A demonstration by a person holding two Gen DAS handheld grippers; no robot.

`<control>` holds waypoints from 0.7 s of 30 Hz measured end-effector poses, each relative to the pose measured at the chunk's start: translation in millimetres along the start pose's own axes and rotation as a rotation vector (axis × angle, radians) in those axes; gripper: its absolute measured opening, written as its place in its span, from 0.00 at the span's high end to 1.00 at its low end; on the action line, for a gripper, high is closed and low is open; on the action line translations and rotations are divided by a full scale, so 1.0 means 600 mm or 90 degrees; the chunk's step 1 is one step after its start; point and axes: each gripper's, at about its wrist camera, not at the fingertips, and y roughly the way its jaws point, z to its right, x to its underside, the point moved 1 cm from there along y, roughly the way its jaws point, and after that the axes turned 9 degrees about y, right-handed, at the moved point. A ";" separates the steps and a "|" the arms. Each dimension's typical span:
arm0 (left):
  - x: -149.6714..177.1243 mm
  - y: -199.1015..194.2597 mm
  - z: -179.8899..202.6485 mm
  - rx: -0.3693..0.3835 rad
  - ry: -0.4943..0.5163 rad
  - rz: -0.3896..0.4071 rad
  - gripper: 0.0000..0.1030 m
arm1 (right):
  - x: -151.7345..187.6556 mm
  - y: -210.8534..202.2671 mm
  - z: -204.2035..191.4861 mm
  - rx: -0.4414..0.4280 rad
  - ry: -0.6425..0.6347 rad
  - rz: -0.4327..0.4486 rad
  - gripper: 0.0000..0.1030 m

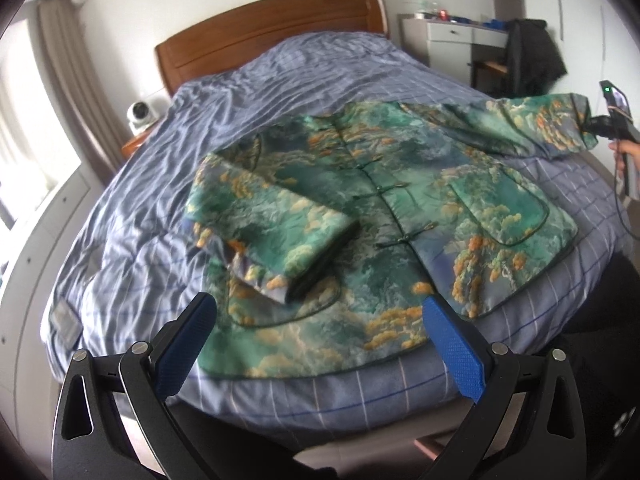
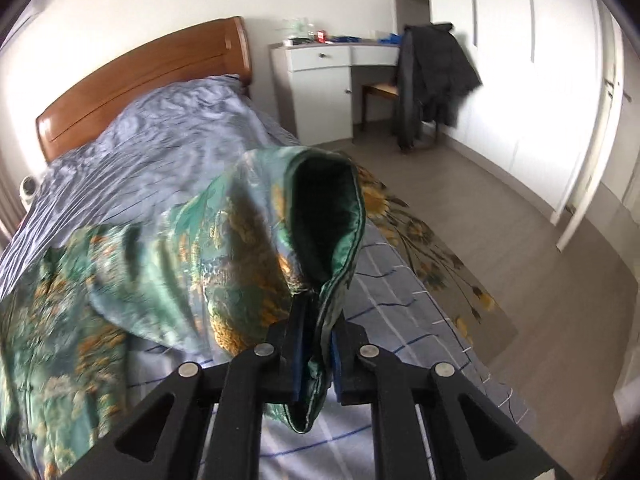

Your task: Fold large clothes

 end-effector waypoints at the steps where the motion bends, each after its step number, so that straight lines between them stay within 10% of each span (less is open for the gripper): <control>1: -0.002 0.006 -0.001 0.003 0.006 -0.002 0.00 | -0.002 0.007 0.010 0.010 0.010 -0.003 0.83; 10: -0.011 0.107 -0.025 0.042 0.109 -0.047 0.00 | 0.032 -0.024 0.069 0.086 -0.003 0.028 0.80; 21: -0.036 0.302 -0.016 0.064 0.276 -0.102 0.00 | 0.209 -0.173 -0.066 -0.092 -0.119 -0.014 0.70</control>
